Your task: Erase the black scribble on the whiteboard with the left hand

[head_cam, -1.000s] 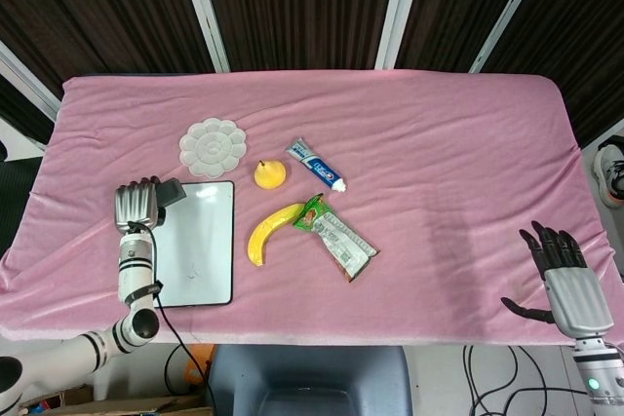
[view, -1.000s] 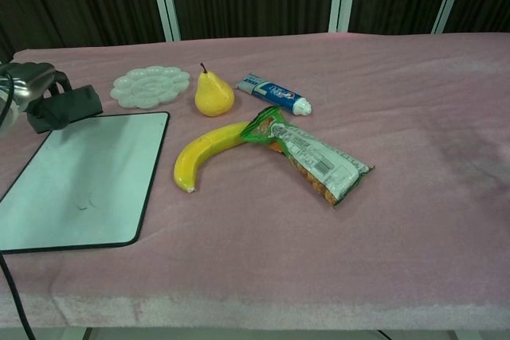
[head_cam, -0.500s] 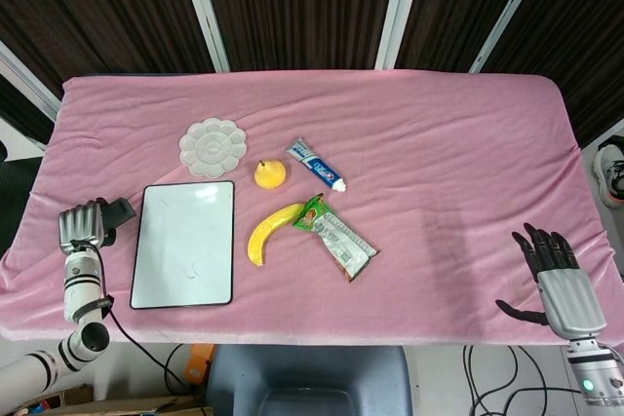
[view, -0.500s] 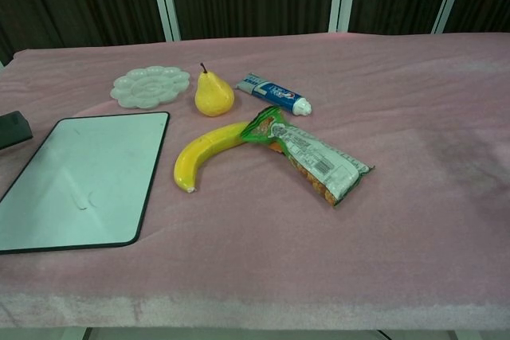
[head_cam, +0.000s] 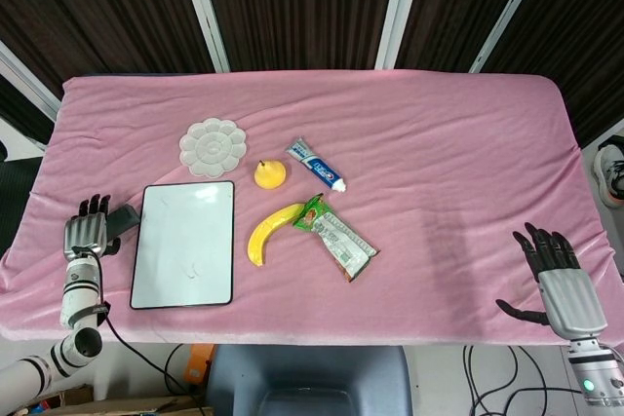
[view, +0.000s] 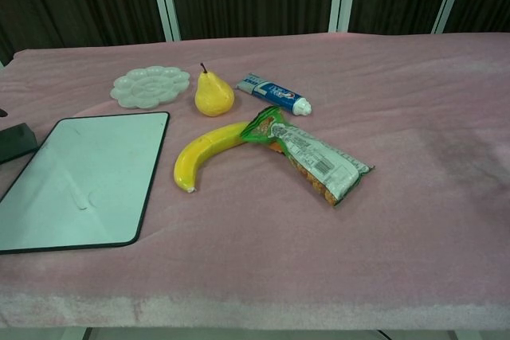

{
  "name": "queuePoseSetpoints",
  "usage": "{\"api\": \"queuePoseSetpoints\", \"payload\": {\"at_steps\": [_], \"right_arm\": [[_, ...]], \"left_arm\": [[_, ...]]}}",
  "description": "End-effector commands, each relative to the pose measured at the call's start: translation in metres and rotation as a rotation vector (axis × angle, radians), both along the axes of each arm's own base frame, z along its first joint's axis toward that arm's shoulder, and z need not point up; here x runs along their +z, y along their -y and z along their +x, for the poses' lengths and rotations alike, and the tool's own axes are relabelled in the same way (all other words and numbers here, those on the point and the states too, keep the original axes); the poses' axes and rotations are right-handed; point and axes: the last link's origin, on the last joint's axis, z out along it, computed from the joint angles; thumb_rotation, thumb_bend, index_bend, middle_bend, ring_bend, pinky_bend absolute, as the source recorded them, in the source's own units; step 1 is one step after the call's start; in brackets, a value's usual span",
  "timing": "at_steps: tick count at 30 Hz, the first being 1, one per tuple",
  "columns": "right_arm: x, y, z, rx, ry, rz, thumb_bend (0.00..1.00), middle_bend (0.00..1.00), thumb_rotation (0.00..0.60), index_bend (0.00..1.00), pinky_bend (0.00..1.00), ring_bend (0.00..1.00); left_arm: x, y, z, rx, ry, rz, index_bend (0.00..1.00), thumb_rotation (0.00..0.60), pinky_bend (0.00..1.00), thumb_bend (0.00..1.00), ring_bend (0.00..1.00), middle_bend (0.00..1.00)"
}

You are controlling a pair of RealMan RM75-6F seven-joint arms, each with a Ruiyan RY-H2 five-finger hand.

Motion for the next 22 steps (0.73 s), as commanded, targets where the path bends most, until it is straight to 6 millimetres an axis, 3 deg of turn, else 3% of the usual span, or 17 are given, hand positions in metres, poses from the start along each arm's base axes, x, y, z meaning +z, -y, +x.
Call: {"api": "queuePoseSetpoints", "payload": {"at_steps": [1, 3, 7, 10, 15, 22], "right_arm": [[0.001, 0.000, 0.000, 0.000, 0.002, -0.004, 0.27, 0.00, 0.600, 0.00, 0.00, 0.00], [0.002, 0.000, 0.000, -0.001, 0.001, -0.009, 0.27, 0.00, 0.600, 0.00, 0.00, 0.00], [0.002, 0.000, -0.002, -0.008, -0.005, -0.014, 0.27, 0.00, 0.600, 0.00, 0.00, 0.00], [0.001, 0.000, -0.002, -0.009, -0.007, -0.015, 0.27, 0.00, 0.600, 0.00, 0.00, 0.00], [0.001, 0.000, 0.000, -0.003, -0.004, -0.017, 0.27, 0.00, 0.600, 0.00, 0.00, 0.00], [0.000, -0.001, -0.001, -0.003, -0.009, -0.021, 0.27, 0.00, 0.600, 0.00, 0.00, 0.00]], "left_arm": [[0.015, 0.018, 0.013, -0.096, 0.047, 0.032, 0.00, 0.600, 0.21, 0.35, 0.00, 0.00], [0.026, 0.039, 0.025, -0.185, 0.092, 0.065, 0.00, 0.600, 0.18, 0.35, 0.00, 0.00], [0.052, 0.115, 0.049, -0.399, 0.255, 0.072, 0.00, 0.600, 0.12, 0.34, 0.00, 0.00], [0.060, 0.157, 0.046, -0.495, 0.298, 0.064, 0.00, 0.600, 0.10, 0.34, 0.00, 0.00], [0.058, 0.179, 0.048, -0.561, 0.257, 0.003, 0.00, 0.600, 0.07, 0.36, 0.00, 0.00], [0.056, 0.178, 0.048, -0.554, 0.263, -0.059, 0.00, 0.600, 0.07, 0.36, 0.00, 0.00]]}}
